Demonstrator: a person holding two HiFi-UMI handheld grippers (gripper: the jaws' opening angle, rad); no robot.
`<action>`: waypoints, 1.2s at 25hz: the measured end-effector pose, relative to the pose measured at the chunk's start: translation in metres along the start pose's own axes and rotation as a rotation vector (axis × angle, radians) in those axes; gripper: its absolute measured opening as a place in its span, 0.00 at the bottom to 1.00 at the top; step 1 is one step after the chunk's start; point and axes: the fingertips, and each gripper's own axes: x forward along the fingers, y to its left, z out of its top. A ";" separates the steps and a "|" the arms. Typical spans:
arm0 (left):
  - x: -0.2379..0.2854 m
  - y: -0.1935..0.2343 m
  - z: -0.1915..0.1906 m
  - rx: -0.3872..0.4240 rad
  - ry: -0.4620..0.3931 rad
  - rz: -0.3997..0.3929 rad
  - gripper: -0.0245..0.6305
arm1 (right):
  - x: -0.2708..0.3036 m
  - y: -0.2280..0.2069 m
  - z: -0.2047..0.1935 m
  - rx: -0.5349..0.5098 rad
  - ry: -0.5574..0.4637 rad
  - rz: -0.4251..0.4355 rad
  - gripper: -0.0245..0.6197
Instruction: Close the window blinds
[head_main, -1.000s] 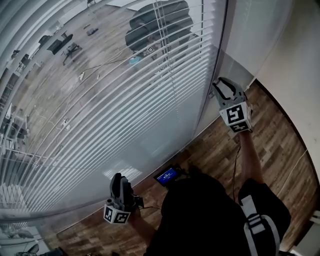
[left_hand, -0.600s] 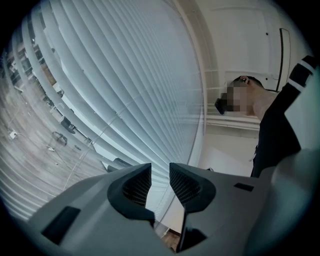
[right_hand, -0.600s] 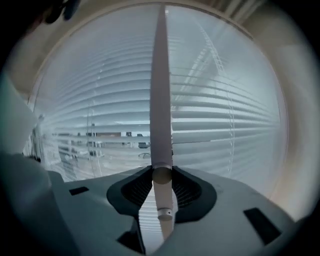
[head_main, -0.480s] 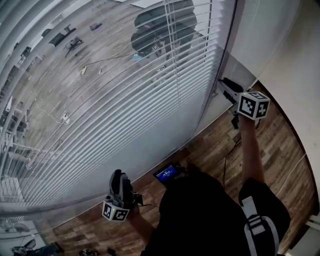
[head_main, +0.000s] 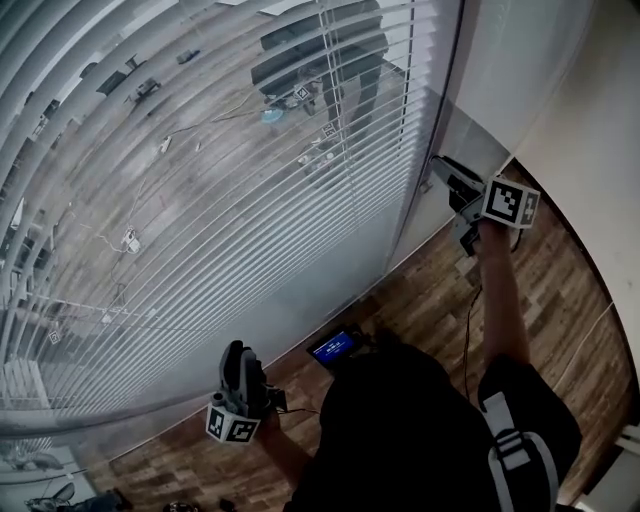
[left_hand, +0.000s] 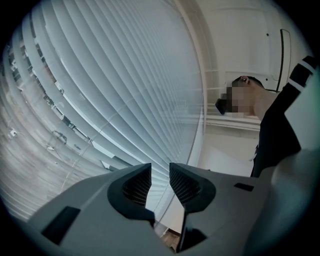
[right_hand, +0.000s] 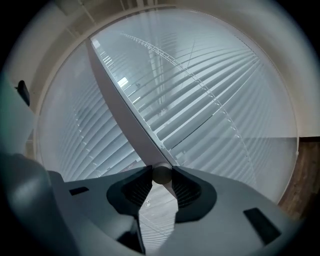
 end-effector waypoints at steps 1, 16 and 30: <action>0.000 0.000 0.000 0.000 0.001 0.000 0.22 | 0.001 0.001 0.000 -0.005 0.000 0.003 0.24; -0.003 0.003 0.000 0.001 0.002 0.010 0.22 | -0.004 0.013 -0.006 -0.898 0.070 -0.290 0.26; 0.001 0.002 -0.004 0.005 0.001 0.012 0.22 | 0.001 0.002 -0.007 -0.687 0.107 -0.264 0.24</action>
